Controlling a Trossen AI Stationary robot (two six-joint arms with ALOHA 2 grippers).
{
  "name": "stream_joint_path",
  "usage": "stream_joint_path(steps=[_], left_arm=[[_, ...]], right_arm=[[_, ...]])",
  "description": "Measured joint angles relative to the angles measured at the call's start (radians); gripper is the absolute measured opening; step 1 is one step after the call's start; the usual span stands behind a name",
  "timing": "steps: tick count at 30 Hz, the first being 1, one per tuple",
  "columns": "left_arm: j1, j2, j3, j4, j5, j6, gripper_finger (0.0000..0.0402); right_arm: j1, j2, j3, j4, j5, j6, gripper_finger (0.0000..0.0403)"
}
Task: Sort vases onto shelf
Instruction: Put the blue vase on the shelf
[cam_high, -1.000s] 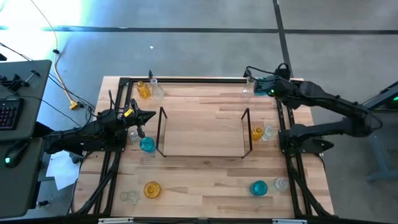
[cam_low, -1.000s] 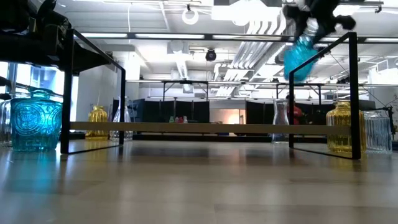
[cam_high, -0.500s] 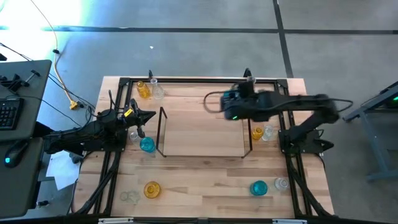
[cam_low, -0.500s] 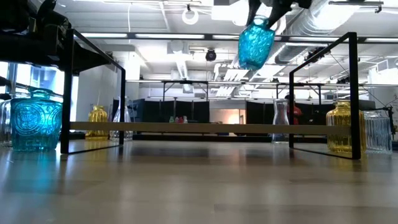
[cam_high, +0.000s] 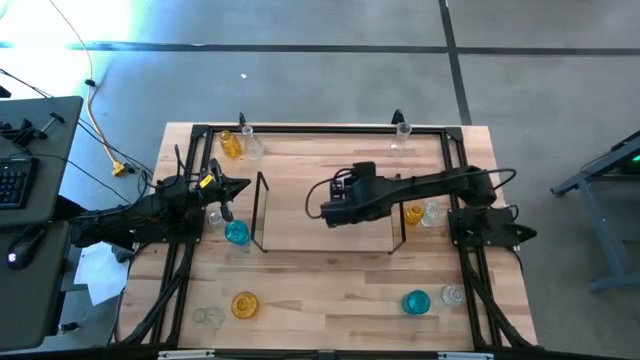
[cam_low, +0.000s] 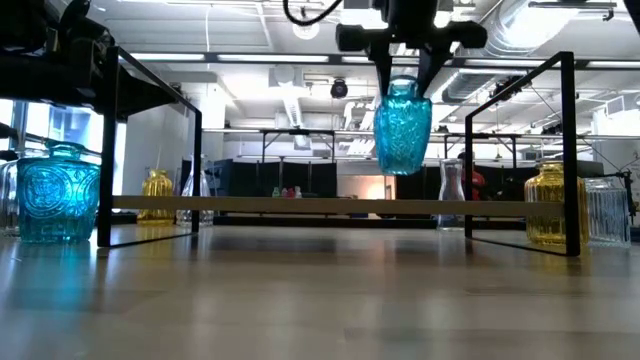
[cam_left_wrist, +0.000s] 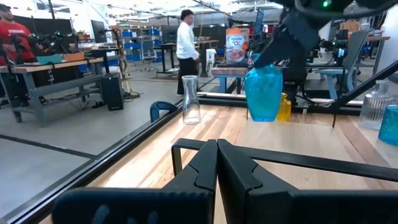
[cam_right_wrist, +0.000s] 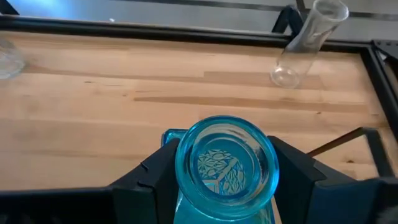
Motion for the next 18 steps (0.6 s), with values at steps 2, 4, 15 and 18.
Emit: stream_joint_path(steps=[2, 4, 15, 18], left_arm=[[0.000, 0.000, 0.000, 0.000, 0.000, -0.009, 0.0003], [0.000, 0.000, 0.000, 0.000, 0.000, -0.013, 0.0003], [0.000, 0.000, 0.000, 0.000, 0.000, -0.013, 0.0003], [0.000, 0.000, 0.000, 0.000, 0.000, -0.013, 0.0003]], right_arm=[[-0.002, 0.013, 0.000, -0.004, -0.007, 0.007, 0.0172], [-0.003, 0.021, -0.010, 0.003, -0.006, 0.020, 0.0172], [-0.001, 0.020, -0.119, -0.003, -0.059, 0.127, 0.0172], [-0.001, 0.020, -0.125, -0.003, -0.059, 0.128, 0.0172]])
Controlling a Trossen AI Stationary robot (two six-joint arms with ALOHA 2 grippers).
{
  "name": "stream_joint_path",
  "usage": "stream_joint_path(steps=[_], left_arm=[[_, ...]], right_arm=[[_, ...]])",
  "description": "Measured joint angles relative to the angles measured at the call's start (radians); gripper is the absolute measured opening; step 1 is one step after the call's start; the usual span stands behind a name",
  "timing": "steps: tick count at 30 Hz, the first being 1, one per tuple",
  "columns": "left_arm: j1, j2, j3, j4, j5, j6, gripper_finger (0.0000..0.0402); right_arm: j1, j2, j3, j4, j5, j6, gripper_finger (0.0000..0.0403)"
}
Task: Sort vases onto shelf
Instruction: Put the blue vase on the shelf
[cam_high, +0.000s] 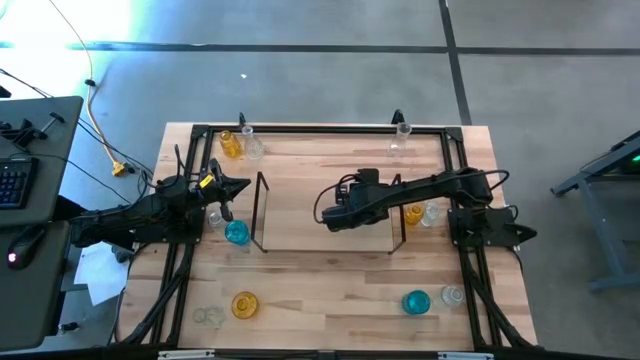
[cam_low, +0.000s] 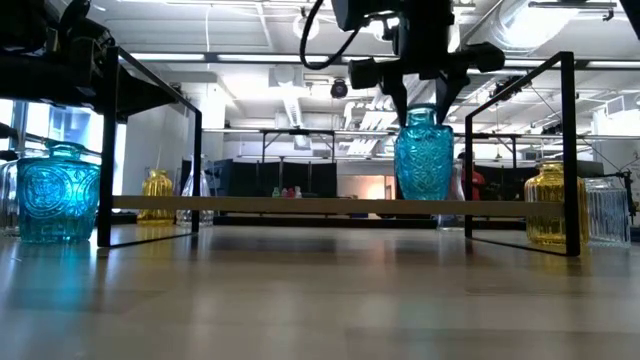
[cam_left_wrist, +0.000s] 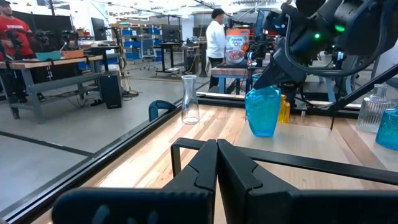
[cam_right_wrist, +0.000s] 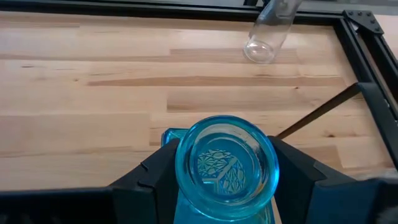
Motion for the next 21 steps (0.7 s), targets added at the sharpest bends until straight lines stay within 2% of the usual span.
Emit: stream_joint_path(steps=[8, 21], left_arm=[[0.000, 0.000, 0.000, 0.000, 0.000, 0.000, 0.0003], [0.000, 0.000, 0.000, 0.000, 0.000, 0.000, 0.0003]], right_arm=[[-0.021, 0.000, 0.000, 0.001, 0.036, -0.034, 0.0172], [-0.047, 0.000, -0.031, -0.001, 0.034, -0.098, 0.0172]])
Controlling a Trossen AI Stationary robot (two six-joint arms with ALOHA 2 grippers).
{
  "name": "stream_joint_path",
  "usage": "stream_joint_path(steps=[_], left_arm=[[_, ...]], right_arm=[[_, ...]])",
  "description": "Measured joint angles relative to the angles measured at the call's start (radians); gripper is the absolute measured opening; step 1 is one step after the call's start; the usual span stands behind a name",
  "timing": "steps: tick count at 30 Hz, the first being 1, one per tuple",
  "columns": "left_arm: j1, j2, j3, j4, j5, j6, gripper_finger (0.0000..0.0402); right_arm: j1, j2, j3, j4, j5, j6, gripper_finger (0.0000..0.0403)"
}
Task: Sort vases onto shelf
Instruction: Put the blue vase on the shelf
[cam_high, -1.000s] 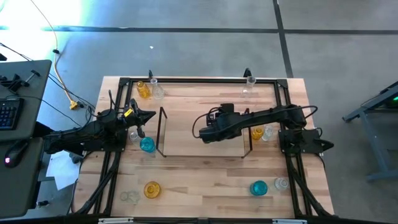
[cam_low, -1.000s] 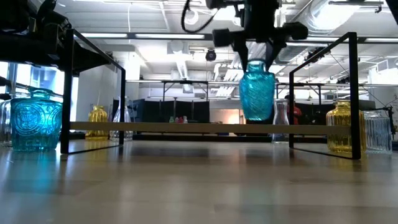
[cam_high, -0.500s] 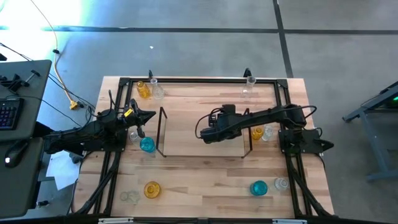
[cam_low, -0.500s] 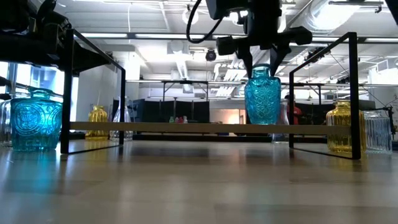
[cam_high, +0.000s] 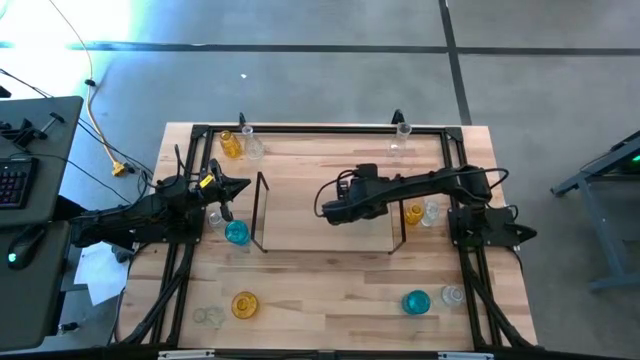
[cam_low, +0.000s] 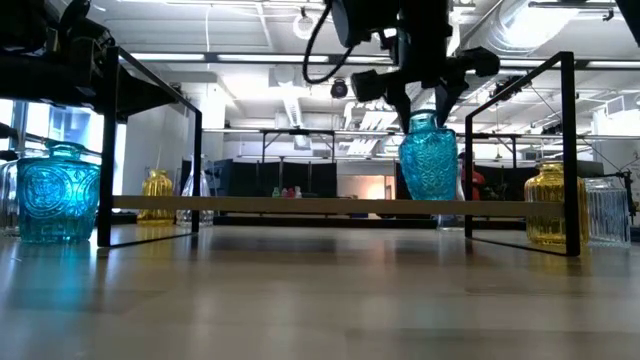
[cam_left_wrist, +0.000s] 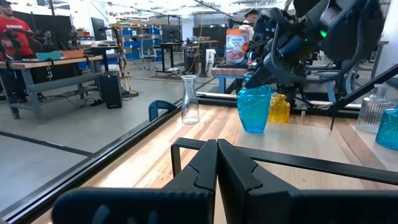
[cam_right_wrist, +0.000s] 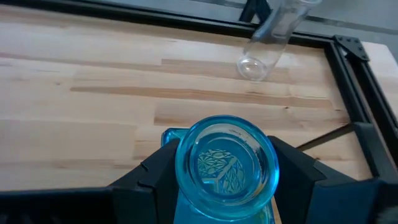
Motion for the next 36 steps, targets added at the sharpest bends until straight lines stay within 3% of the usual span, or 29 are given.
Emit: stream_joint_path(steps=[10, 19, 36], left_arm=[[0.000, 0.000, 0.000, 0.000, 0.000, 0.000, 0.0003], [0.000, 0.000, 0.000, 0.000, 0.000, 0.000, 0.0003], [0.000, 0.000, 0.000, 0.000, 0.000, 0.000, 0.0003]], right_arm=[[0.007, -0.016, -0.032, -0.001, -0.019, 0.041, 0.0172], [0.006, -0.050, -0.032, 0.003, -0.056, 0.035, 0.0218], [0.000, -0.050, -0.032, 0.002, -0.087, -0.057, 0.0224]])
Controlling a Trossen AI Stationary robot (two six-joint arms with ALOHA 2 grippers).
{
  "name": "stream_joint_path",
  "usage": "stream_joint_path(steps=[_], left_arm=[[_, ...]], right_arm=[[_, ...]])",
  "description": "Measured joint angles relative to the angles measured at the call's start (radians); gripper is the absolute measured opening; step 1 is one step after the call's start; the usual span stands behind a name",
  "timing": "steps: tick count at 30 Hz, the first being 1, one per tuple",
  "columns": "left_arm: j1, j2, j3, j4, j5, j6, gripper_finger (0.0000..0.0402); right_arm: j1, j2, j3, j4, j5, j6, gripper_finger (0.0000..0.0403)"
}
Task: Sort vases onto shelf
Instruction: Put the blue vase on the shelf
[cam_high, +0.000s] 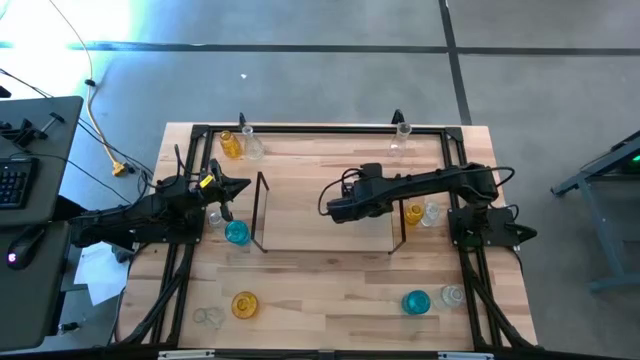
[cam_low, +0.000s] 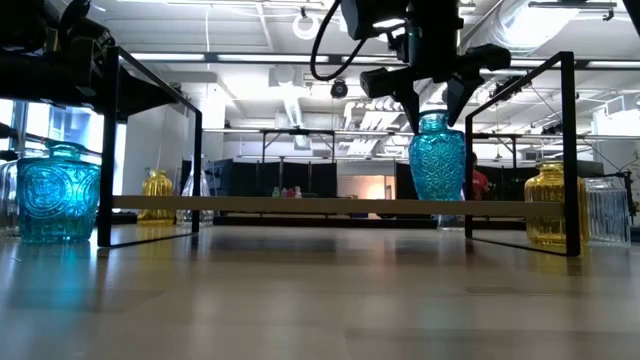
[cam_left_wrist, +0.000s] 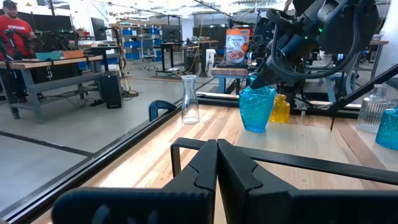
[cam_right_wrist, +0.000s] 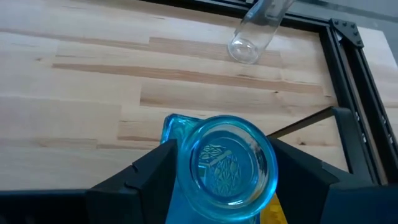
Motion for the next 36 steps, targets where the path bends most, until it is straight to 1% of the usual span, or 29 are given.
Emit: stream_joint_path(steps=[6, 9, 14, 20, 25, 26, 27, 30, 33, 36], left_arm=[[0.000, 0.000, 0.000, 0.000, 0.000, 0.000, 0.0003], [0.000, 0.000, 0.000, 0.000, 0.000, 0.000, 0.0003], [0.000, 0.000, 0.000, 0.000, 0.000, 0.000, 0.0003], [0.000, 0.000, 0.000, 0.000, 0.000, 0.000, 0.0003], [0.000, 0.000, 0.000, 0.000, 0.000, 0.000, 0.0003], [0.000, 0.000, 0.000, -0.001, 0.000, 0.000, 0.0003], [0.000, 0.000, 0.000, -0.001, 0.000, 0.000, 0.0003], [0.000, 0.000, 0.000, -0.001, 0.000, 0.000, 0.0003], [0.000, 0.000, 0.000, -0.001, 0.000, 0.000, 0.0003], [0.000, 0.000, 0.000, -0.001, 0.000, 0.000, 0.0003]], right_arm=[[0.000, -0.004, 0.000, 0.000, -0.001, -0.038, 0.0225], [0.000, -0.025, 0.000, 0.000, -0.004, -0.042, 0.0225], [0.000, -0.058, 0.000, 0.000, -0.009, -0.092, 0.0225], [0.001, -0.089, 0.022, 0.000, -0.057, -0.213, 0.0225], [0.001, -0.121, 0.088, -0.001, -0.049, -0.326, 0.0219], [0.003, -0.123, 0.100, -0.001, -0.058, -0.351, 0.0215], [0.003, -0.124, 0.113, 0.000, -0.089, -0.380, 0.0209], [0.008, -0.124, 0.125, 0.003, -0.220, -0.451, 0.0178], [0.028, -0.112, 0.124, 0.012, -0.306, -0.489, 0.0132], [0.055, -0.096, 0.124, 0.024, -0.329, -0.490, 0.0078]])
